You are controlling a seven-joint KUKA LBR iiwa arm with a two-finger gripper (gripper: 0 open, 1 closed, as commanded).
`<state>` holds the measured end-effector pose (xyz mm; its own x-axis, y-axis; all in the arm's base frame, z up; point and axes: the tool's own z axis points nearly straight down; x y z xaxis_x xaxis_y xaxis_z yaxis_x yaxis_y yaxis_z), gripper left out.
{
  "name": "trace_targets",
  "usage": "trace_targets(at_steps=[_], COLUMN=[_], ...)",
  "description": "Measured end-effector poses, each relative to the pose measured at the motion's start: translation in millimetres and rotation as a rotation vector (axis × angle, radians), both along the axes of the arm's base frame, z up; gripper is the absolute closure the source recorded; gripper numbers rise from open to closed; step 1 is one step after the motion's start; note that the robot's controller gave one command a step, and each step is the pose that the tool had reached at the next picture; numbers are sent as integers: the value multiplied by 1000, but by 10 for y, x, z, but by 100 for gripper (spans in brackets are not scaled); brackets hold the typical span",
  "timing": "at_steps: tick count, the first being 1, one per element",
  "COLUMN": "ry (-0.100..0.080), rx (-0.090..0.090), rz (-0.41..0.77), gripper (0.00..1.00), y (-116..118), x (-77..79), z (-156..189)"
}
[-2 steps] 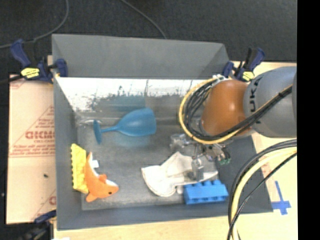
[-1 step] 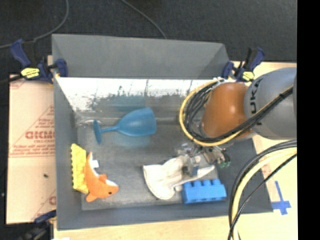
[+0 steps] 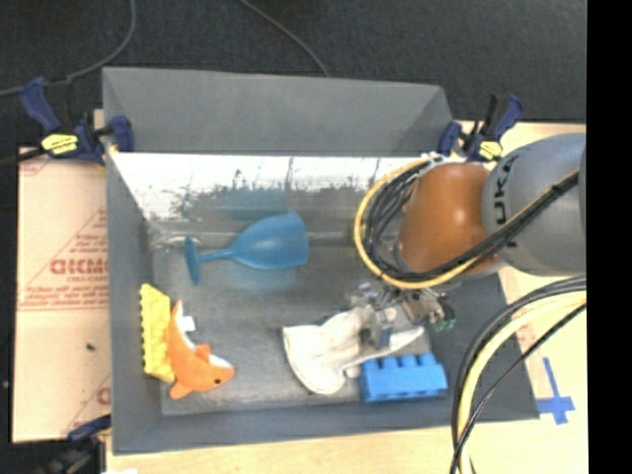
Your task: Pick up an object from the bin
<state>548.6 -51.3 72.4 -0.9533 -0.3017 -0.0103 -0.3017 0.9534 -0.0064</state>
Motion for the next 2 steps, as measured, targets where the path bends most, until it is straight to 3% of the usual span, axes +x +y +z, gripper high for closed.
trace_targets(at_steps=[2], ry=[0], rx=[0], rz=[1], gripper=[100], y=[0], x=[-8], z=[29])
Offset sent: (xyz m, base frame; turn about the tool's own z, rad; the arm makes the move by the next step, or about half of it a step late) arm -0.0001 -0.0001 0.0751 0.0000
